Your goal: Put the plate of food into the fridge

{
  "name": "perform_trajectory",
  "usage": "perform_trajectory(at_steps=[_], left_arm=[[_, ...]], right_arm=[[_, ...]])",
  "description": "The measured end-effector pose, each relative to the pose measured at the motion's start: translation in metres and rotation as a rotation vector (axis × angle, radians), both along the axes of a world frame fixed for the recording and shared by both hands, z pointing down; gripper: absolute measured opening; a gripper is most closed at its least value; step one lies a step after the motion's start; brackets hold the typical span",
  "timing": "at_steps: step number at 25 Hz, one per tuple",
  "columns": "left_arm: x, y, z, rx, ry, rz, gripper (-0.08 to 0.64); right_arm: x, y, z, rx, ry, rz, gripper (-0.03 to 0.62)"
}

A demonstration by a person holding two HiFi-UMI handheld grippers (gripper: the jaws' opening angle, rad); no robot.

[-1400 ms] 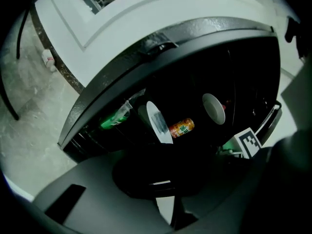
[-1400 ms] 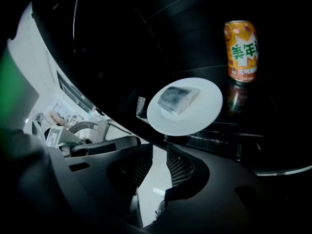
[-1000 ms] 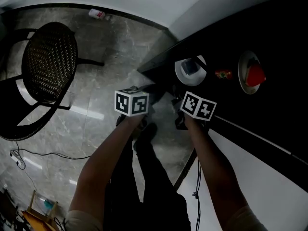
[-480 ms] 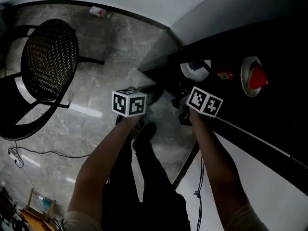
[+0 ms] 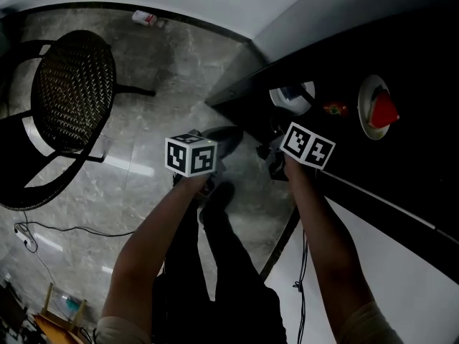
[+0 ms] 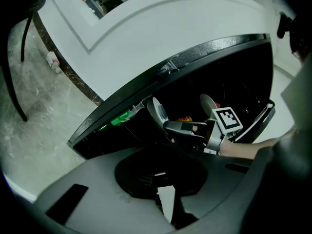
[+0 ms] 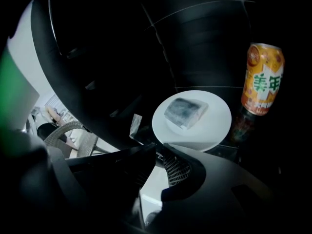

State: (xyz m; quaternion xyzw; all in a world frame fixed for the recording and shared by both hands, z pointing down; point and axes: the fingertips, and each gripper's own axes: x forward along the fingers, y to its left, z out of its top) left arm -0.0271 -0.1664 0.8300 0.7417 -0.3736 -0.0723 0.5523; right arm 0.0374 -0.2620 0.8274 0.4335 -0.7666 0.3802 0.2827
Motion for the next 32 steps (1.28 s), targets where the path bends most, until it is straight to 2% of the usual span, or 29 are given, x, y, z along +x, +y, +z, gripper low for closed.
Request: perform_trajectory(at_steps=[9, 15, 20, 32], left_arm=[[0.008, 0.004, -0.004, 0.010, -0.020, 0.018, 0.015], [0.002, 0.005, -0.021, 0.063, -0.112, 0.042, 0.015], [-0.005, 0.011, -0.047, 0.119, -0.182, 0.103, 0.011], [-0.029, 0.024, -0.146, 0.187, -0.213, 0.174, 0.011]], right_arm=[[-0.006, 0.023, -0.009, 0.027, 0.006, -0.069, 0.055], [-0.008, 0.065, -0.023, -0.006, -0.006, -0.131, 0.031], [-0.013, 0.089, -0.052, -0.003, -0.047, -0.132, 0.025], [-0.041, 0.119, -0.159, 0.056, -0.161, -0.117, 0.025]])
